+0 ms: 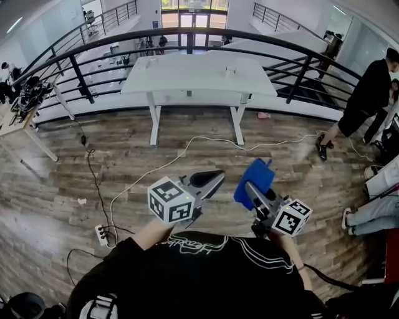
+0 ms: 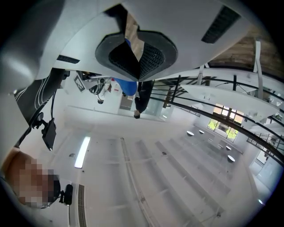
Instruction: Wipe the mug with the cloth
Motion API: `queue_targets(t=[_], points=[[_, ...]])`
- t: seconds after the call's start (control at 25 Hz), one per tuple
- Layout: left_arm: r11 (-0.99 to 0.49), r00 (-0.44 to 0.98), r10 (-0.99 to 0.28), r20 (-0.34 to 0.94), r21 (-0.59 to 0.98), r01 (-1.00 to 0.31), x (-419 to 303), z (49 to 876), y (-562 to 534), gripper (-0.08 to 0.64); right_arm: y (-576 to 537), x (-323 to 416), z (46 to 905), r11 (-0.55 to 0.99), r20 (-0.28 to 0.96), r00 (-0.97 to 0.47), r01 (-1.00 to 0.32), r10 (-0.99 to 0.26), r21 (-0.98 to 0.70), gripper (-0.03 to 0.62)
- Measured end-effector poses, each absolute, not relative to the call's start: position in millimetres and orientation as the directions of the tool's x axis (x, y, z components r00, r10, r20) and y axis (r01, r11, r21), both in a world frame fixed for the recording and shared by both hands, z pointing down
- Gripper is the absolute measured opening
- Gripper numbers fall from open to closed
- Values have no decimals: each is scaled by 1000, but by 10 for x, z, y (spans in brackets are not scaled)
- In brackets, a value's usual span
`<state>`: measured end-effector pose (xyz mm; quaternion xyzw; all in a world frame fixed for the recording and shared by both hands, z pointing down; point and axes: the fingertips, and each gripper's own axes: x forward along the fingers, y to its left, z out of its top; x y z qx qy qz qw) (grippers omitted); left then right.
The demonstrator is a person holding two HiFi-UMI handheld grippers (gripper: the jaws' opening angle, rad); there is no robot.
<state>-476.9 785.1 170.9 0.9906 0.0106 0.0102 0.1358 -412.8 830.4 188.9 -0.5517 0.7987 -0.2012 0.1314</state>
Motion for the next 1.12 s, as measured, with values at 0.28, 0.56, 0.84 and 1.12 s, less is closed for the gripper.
queue_targets(t=[0.28,0.56,0.84,1.12], points=[[-961,1000,-14,18,278,-18,-4896,1701,7629,8,8146,-4209,1946,332,17,-389,-807,-921,-489,54],[-953,1000,-5,18,303,-11,-4693,1836,7424,8,7963,-4041,2106,328,38,-398,-802,-917,-499,54],[-969,998,38,50,246,25,-4132,2020,7143,8,7551,-3428,2412,313,15,-390,-760,-920,-569,54],[-950,996,-15,90,309,-42,-3210,2480,6148,8,6548,-2553,2828,340,39,-449,-729,-893,-594,54]])
